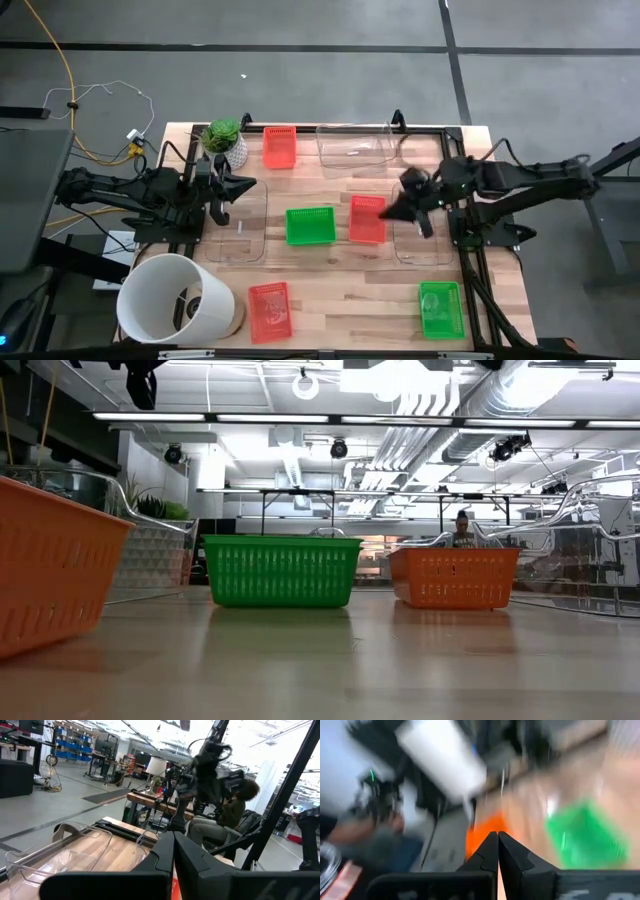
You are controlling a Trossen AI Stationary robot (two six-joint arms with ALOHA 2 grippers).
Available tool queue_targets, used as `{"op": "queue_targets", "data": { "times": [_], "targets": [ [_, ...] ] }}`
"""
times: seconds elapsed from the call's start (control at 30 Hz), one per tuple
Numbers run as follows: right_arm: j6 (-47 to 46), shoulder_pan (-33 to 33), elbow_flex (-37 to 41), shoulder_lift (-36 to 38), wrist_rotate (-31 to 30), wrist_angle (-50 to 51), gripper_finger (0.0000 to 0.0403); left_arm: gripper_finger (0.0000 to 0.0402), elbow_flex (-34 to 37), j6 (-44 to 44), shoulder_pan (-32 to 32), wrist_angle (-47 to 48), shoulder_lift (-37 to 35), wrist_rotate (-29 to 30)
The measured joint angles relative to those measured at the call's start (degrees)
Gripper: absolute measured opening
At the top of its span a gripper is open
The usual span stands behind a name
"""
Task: Stack baskets by color
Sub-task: Stack the bottom green bin on the top green bin
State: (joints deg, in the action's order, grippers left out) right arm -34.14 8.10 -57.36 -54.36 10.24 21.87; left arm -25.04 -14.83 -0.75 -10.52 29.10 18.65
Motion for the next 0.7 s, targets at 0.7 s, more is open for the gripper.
{"op": "queue_targets", "data": {
  "times": [0.7],
  "targets": [
    [-59.7,41.4,-11.1,-21.5,1.6,37.6,0.0150,0.0000,0.0,0.0,0.0,0.0,0.0,0.0]
  ]
}}
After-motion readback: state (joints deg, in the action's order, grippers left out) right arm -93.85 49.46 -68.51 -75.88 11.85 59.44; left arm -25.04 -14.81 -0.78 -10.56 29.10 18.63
